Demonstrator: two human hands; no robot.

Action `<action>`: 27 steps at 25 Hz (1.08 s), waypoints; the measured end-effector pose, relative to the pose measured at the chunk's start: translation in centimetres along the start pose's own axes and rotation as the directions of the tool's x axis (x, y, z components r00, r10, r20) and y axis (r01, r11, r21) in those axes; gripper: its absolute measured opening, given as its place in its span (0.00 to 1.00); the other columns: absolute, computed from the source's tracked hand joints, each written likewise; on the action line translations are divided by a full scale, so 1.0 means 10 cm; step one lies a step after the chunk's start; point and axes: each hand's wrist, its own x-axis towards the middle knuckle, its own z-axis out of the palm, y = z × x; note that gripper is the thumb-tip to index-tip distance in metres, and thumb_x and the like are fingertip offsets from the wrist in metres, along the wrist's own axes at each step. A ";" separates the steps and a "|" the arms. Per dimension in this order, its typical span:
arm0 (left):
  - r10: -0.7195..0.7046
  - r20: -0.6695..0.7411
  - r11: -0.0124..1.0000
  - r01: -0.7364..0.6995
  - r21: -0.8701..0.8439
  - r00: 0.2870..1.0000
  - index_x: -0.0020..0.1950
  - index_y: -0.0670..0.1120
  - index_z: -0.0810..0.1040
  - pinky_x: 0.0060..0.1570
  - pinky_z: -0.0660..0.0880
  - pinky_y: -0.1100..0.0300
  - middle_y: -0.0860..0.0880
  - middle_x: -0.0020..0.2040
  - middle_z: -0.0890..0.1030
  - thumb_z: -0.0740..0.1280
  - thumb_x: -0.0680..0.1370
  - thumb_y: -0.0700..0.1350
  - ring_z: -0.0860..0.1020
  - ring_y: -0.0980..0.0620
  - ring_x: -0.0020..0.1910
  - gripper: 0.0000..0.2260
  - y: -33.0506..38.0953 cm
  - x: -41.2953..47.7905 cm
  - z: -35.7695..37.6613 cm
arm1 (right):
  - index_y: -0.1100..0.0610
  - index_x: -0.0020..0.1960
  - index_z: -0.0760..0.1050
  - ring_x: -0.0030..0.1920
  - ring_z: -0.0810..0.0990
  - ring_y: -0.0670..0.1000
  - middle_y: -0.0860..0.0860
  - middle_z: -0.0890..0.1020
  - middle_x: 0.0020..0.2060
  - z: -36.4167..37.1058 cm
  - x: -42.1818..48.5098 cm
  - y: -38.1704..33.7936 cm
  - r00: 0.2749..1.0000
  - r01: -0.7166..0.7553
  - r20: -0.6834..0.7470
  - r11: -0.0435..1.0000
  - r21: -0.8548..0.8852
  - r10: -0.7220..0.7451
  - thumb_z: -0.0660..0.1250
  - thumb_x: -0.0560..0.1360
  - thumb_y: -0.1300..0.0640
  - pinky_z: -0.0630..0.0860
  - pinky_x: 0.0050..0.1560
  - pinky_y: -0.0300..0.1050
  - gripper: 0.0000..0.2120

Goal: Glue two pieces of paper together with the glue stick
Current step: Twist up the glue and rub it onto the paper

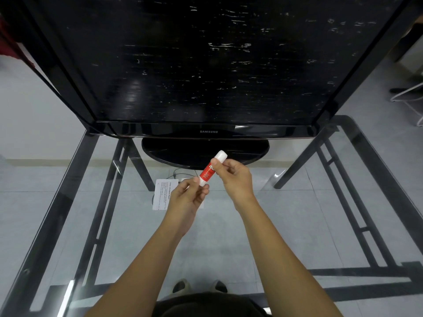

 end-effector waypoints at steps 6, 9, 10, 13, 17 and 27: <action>0.153 -0.045 0.974 -0.143 0.178 0.987 0.47 0.54 0.79 0.53 0.73 0.60 0.51 0.51 0.82 0.71 0.70 0.46 0.79 0.51 0.54 0.07 -0.02 -0.02 -0.01 | 0.53 0.49 0.78 0.47 0.80 0.46 0.47 0.82 0.43 0.01 0.02 0.03 1.000 -0.007 0.008 1.000 -0.015 0.007 0.68 0.72 0.44 0.71 0.42 0.32 0.13; 0.171 -0.062 0.954 -0.149 0.258 0.983 0.47 0.57 0.78 0.51 0.72 0.60 0.52 0.51 0.80 0.71 0.72 0.47 0.78 0.52 0.54 0.07 -0.03 0.00 -0.01 | 0.54 0.50 0.79 0.47 0.80 0.46 0.47 0.82 0.42 0.02 0.02 0.04 1.000 -0.003 0.010 1.000 -0.012 0.003 0.67 0.72 0.44 0.70 0.41 0.31 0.15; 0.132 -0.044 0.974 -0.121 0.190 0.990 0.49 0.55 0.78 0.50 0.74 0.61 0.50 0.52 0.80 0.71 0.72 0.48 0.79 0.51 0.52 0.08 -0.02 0.00 -0.01 | 0.55 0.49 0.79 0.46 0.81 0.45 0.47 0.82 0.41 0.01 0.02 0.04 1.000 0.001 0.011 1.000 -0.009 -0.001 0.67 0.72 0.44 0.70 0.41 0.31 0.15; 0.009 -0.034 1.000 -0.010 -0.021 0.999 0.50 0.46 0.78 0.42 0.78 0.64 0.47 0.42 0.83 0.67 0.74 0.49 0.82 0.52 0.41 0.09 0.02 0.00 0.01 | 0.51 0.45 0.79 0.43 0.81 0.44 0.45 0.82 0.39 0.00 0.01 0.04 1.000 0.010 0.023 1.000 -0.006 -0.010 0.67 0.72 0.44 0.72 0.37 0.30 0.11; 0.127 -0.007 0.982 -0.125 0.142 0.992 0.50 0.47 0.77 0.48 0.75 0.63 0.49 0.47 0.81 0.68 0.73 0.46 0.79 0.52 0.47 0.07 0.01 -0.02 0.00 | 0.53 0.46 0.79 0.44 0.81 0.46 0.47 0.82 0.39 0.01 0.00 0.07 1.000 0.011 0.017 1.000 -0.008 -0.011 0.68 0.72 0.44 0.73 0.38 0.31 0.13; 0.067 0.002 0.998 -0.067 0.013 0.998 0.48 0.46 0.78 0.46 0.76 0.65 0.47 0.45 0.81 0.64 0.77 0.44 0.79 0.53 0.43 0.04 0.05 -0.02 -0.01 | 0.55 0.48 0.80 0.43 0.81 0.42 0.45 0.82 0.38 0.00 0.01 0.06 0.999 0.025 0.033 1.000 -0.010 -0.025 0.68 0.72 0.45 0.72 0.39 0.29 0.13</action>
